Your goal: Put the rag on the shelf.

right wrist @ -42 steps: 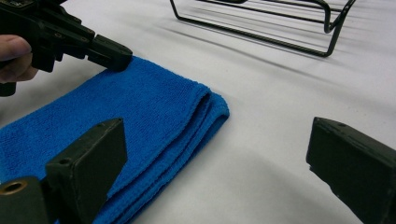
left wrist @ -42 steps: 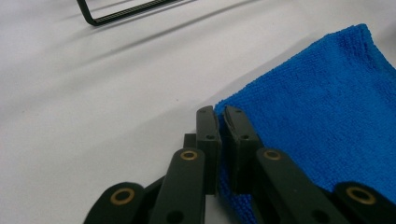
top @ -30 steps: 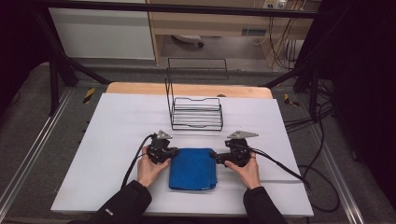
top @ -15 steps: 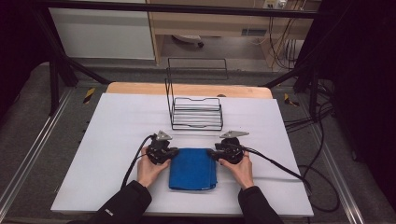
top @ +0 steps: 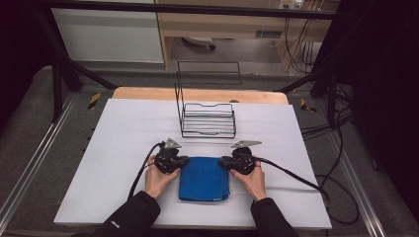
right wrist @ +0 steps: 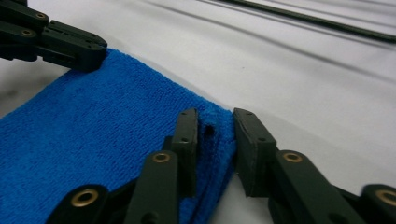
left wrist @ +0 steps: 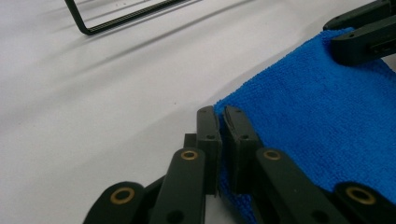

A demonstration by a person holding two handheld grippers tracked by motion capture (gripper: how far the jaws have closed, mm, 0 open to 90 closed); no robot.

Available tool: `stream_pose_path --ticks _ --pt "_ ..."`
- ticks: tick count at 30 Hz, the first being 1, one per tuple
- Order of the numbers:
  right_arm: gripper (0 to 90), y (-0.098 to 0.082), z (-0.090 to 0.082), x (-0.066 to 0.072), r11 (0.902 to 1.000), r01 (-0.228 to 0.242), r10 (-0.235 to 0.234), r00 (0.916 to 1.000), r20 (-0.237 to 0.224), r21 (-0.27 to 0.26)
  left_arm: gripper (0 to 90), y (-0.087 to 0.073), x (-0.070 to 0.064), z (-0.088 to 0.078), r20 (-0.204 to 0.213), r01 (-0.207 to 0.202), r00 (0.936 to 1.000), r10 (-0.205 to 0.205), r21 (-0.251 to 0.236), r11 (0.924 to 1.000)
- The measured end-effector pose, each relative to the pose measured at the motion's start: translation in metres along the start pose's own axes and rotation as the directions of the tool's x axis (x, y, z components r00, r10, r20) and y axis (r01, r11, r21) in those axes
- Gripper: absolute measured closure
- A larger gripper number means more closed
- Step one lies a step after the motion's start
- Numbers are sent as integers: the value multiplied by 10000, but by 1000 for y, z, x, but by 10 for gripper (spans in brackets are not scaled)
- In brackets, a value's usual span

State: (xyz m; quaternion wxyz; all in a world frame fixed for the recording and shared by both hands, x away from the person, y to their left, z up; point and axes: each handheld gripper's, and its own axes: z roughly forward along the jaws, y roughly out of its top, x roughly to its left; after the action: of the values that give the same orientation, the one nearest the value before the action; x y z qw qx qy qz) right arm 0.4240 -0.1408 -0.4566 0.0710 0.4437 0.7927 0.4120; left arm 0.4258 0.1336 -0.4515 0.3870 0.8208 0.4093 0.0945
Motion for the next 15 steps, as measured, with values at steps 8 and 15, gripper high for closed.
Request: stream_pose_path --ticks 8,15 --pt "814 1 0 0 9989 -442 444 9988 -184 123 854 0 4 -1 241 179 9995 -180 36 9998" --pt "832 3 -3 0 9976 -688 689 9974 -219 44 861 1 4 -4 287 240 9993 -240 12 9997"
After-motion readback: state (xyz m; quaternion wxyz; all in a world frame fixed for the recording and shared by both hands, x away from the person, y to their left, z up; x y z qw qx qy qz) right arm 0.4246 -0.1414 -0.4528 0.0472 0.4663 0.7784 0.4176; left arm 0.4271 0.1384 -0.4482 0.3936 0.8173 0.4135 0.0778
